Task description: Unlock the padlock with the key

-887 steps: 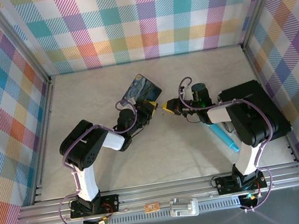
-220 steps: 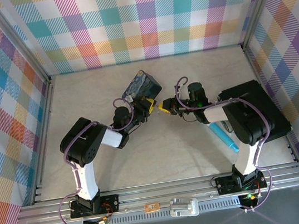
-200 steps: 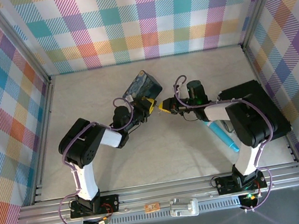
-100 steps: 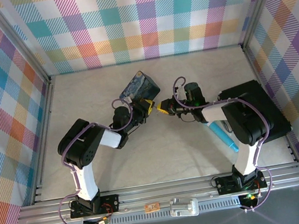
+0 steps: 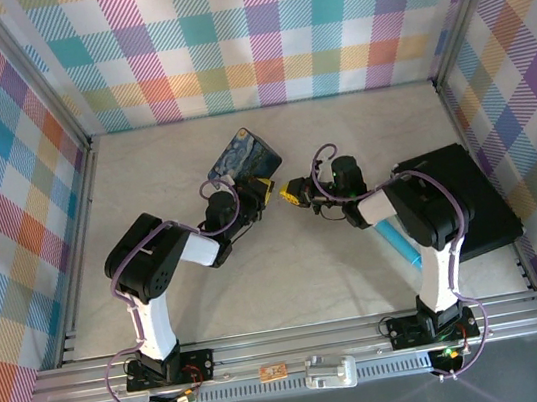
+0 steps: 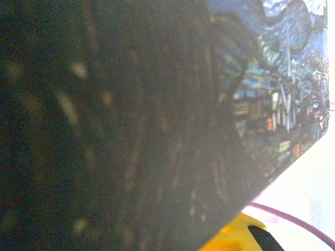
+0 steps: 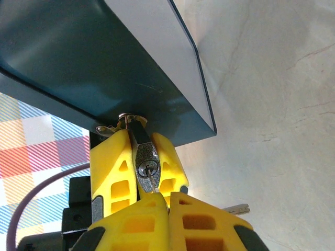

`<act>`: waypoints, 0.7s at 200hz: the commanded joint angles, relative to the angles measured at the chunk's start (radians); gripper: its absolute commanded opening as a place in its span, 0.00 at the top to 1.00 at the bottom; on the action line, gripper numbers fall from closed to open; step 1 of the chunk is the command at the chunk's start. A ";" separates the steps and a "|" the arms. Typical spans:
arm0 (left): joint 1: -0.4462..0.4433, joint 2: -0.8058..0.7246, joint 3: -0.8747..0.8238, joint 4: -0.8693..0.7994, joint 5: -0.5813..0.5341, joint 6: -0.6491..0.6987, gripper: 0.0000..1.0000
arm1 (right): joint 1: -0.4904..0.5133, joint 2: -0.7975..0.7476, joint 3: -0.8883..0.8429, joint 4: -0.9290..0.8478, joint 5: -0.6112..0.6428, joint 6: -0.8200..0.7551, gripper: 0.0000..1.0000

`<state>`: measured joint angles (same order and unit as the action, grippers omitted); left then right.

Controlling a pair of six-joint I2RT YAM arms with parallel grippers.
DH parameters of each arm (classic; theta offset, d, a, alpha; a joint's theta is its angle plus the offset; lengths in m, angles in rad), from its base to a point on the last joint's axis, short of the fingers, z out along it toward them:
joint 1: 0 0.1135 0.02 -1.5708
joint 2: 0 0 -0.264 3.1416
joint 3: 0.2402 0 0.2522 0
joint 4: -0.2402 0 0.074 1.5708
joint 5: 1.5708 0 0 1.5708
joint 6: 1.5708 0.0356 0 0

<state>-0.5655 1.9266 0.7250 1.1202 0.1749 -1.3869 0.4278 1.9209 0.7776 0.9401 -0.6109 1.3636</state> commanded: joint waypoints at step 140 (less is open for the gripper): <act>-0.139 -0.016 0.072 0.094 0.413 0.202 1.00 | -0.004 0.077 0.038 0.227 0.058 0.256 1.00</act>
<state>-0.5793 1.9263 0.7589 1.0370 0.2226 -1.2808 0.4053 1.9427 0.8169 0.8829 -0.6464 1.3586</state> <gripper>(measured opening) 0.134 0.047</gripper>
